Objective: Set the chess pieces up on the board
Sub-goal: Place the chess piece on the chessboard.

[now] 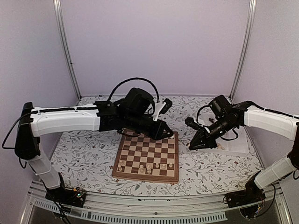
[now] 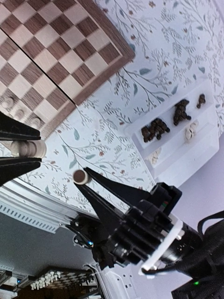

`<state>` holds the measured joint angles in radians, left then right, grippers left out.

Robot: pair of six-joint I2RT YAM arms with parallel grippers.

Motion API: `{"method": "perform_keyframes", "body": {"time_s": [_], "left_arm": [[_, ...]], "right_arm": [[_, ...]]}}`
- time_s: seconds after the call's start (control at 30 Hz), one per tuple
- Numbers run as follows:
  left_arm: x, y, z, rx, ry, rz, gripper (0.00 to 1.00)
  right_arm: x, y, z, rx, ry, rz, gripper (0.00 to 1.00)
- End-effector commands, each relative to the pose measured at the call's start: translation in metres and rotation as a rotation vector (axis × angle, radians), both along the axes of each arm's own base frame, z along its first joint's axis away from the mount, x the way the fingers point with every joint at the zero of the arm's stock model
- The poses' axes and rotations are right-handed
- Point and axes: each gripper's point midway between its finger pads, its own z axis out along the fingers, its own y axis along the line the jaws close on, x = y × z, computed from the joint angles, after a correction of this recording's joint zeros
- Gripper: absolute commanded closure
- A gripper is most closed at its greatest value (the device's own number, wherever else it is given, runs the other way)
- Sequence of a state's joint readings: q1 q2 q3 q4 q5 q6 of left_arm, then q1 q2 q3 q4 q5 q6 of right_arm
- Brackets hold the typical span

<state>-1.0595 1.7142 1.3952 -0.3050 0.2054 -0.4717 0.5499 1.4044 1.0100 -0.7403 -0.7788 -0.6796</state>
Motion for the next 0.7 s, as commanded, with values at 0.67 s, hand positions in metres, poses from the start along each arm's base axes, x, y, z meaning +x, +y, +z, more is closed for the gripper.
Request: {"method": "perform_keyframes", "body": {"time_s": [0.67], "left_arm": [[-0.029, 0.166, -0.139, 0.725, 0.065, 0.209, 1.0]], "right_arm": [[0.009, -0.004, -0.036, -0.063, -0.024, -0.045, 0.93]]}}
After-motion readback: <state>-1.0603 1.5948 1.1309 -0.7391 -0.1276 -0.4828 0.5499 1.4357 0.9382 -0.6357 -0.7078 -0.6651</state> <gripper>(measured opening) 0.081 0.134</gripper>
